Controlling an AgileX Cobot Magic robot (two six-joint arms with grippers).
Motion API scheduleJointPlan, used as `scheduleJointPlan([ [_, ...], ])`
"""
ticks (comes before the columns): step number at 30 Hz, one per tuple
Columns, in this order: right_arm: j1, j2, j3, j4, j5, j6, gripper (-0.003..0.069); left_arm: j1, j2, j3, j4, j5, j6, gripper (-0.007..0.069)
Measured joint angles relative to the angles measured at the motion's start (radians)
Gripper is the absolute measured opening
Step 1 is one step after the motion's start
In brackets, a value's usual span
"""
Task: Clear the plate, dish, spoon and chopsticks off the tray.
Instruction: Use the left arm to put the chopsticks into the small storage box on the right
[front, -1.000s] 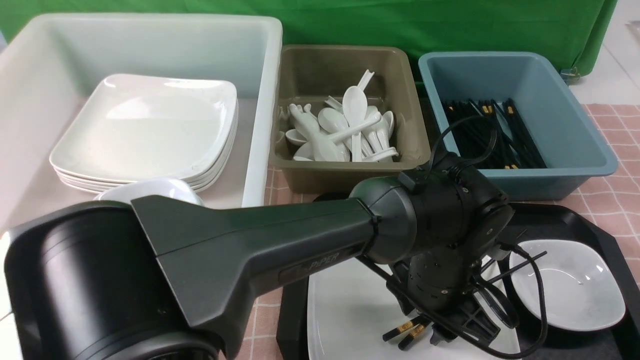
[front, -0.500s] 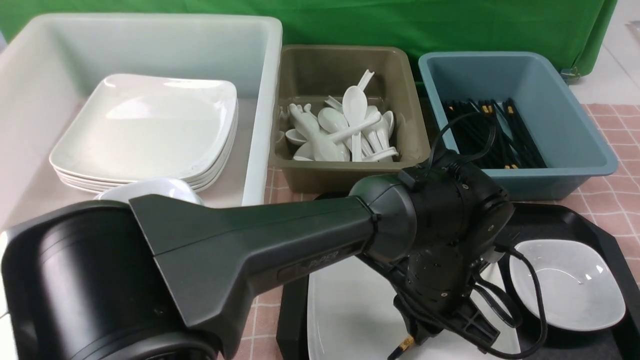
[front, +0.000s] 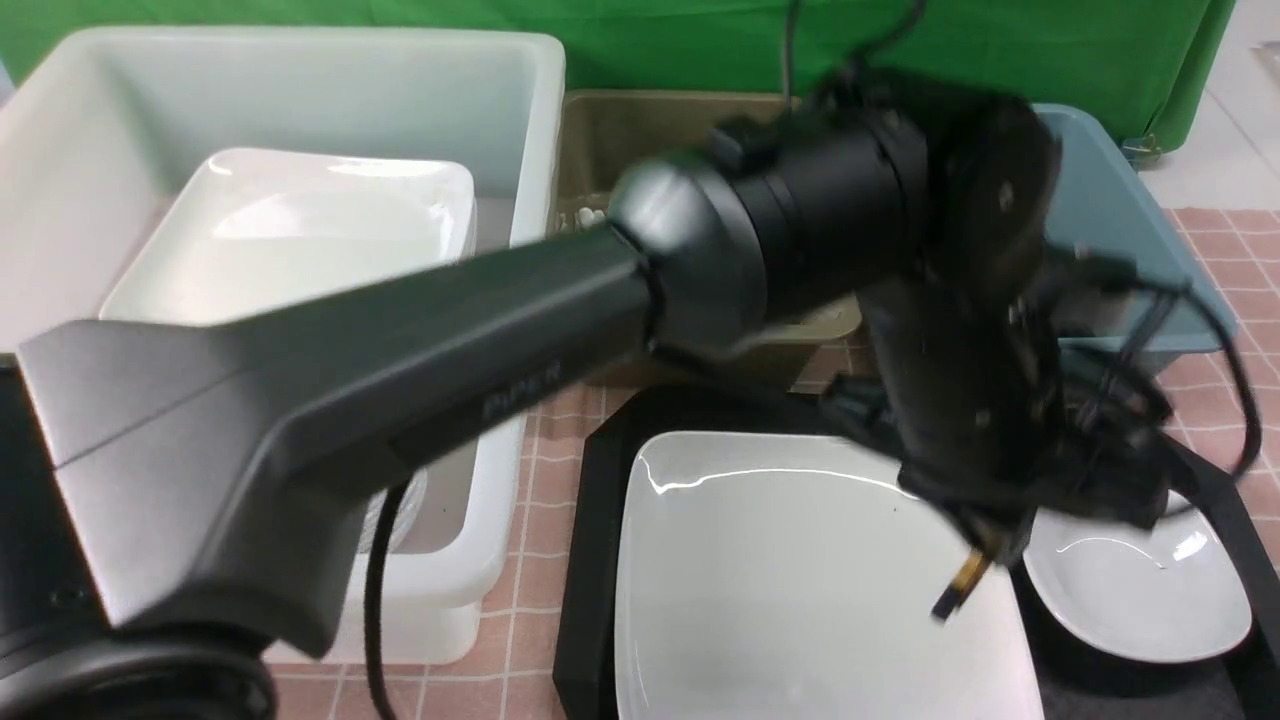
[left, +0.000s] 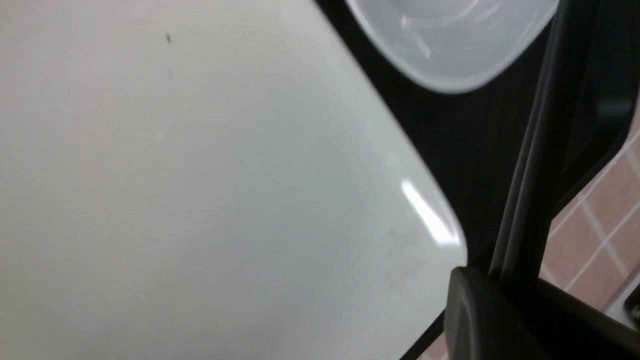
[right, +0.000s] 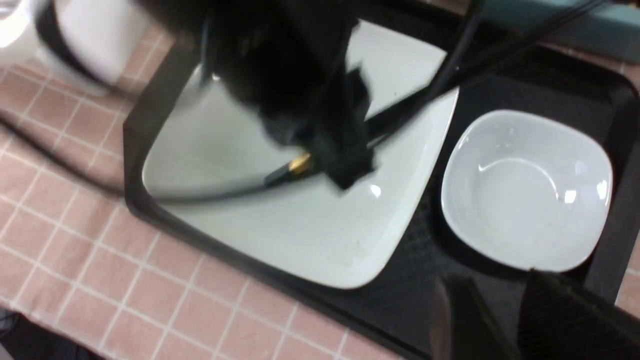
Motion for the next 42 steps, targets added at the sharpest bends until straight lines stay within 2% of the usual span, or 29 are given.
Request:
scheduleJointPlan([
  [6, 0.000, 0.000, -0.005, 0.000, -0.048, 0.024, 0.0242, 0.081, 0.123, -0.207, -0.073, 0.014, -0.059, 0.0018],
  [10, 0.000, 0.000, -0.005, 0.000, -0.058, 0.028, 0.0242, 0.129, 0.214, -0.281, -0.200, 0.017, -0.103, 0.0018],
  [11, 0.000, 0.000, -0.005, 0.000, -0.061, 0.028, 0.0242, 0.150, 0.254, -0.302, -0.267, 0.017, -0.121, 0.0018],
  [15, 0.000, 0.000, -0.005, 0.000, -0.065, 0.028, 0.0242, 0.184, 0.298, -0.309, -0.401, 0.019, -0.168, 0.0018],
  [16, 0.000, 0.000, -0.005, 0.000, -0.070, 0.028, 0.0242, 0.201, 0.313, -0.310, -0.489, 0.018, -0.181, 0.0018],
  [18, 0.000, 0.000, -0.005, 0.000, -0.073, 0.028, 0.0242, 0.216, 0.323, -0.311, -0.569, 0.007, -0.190, 0.0018],
  [21, 0.000, 0.000, -0.005, 0.000, -0.075, 0.028, 0.0242, 0.234, 0.331, -0.313, -0.650, -0.024, -0.239, 0.0018],
  [27, 0.000, 0.000, -0.005, 0.000, -0.079, 0.028, 0.0242, 0.265, 0.345, -0.317, -0.740, -0.083, -0.316, 0.0018],
  [35, 0.000, 0.000, -0.005, 0.000, -0.079, 0.028, 0.0242, 0.280, 0.352, -0.317, -0.757, -0.197, -0.381, 0.0035],
  [42, 0.000, 0.000, -0.005, 0.000, -0.079, 0.041, 0.0242, 0.306, 0.390, -0.317, -0.815, -0.251, -0.452, 0.0124],
])
